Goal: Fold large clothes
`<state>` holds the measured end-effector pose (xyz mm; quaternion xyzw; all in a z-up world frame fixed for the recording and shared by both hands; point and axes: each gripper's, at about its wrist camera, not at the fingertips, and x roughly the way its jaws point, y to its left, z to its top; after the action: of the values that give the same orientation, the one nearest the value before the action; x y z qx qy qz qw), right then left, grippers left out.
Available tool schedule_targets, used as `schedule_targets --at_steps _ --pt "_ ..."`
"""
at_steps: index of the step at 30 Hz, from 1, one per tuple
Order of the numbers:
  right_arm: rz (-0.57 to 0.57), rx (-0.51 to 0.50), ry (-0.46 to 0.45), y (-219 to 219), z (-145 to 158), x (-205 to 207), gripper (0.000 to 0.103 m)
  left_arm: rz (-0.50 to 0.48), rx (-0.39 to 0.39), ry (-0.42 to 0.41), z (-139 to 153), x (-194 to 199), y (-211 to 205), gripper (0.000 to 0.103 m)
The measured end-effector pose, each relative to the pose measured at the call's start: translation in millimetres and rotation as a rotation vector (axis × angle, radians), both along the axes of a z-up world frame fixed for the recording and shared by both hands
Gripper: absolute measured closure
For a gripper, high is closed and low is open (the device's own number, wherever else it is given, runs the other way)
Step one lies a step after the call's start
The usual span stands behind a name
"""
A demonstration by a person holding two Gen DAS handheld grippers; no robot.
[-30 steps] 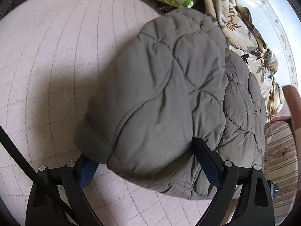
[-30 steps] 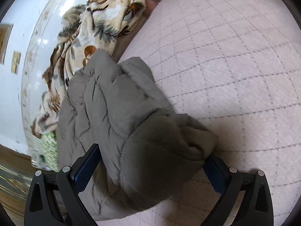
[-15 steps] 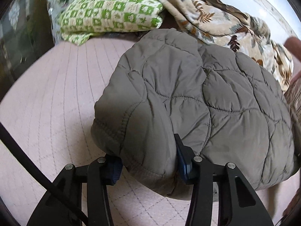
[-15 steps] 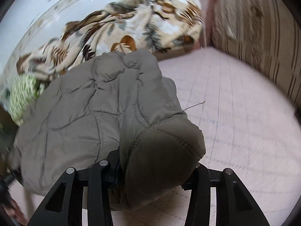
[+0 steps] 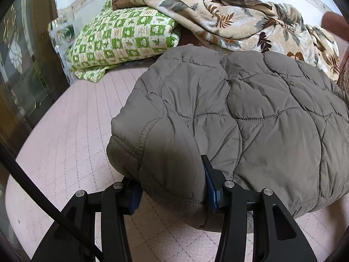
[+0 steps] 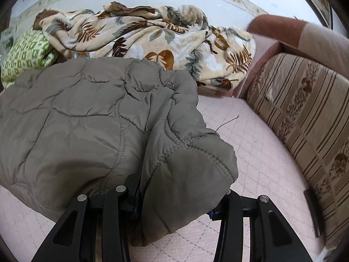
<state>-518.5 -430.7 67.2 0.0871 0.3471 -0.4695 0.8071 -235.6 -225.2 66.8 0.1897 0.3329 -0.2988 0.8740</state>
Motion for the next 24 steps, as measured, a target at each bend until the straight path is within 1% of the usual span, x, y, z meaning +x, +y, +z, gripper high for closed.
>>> schedule_targets --at_steps 4,7,15,24 --pt "0.011 -0.046 0.039 5 1 5 0.056 -0.003 0.010 -0.031 2 -3 0 0.056" --pt "0.019 -0.083 0.067 11 2 10 0.056 -0.003 0.011 -0.040 2 -4 -1 0.056" --pt "0.028 -0.098 0.072 14 5 11 0.056 -0.002 0.019 -0.081 6 -9 -1 0.056" --pt "0.044 -0.169 0.086 30 17 8 0.057 -0.004 0.015 -0.154 20 -21 7 0.056"
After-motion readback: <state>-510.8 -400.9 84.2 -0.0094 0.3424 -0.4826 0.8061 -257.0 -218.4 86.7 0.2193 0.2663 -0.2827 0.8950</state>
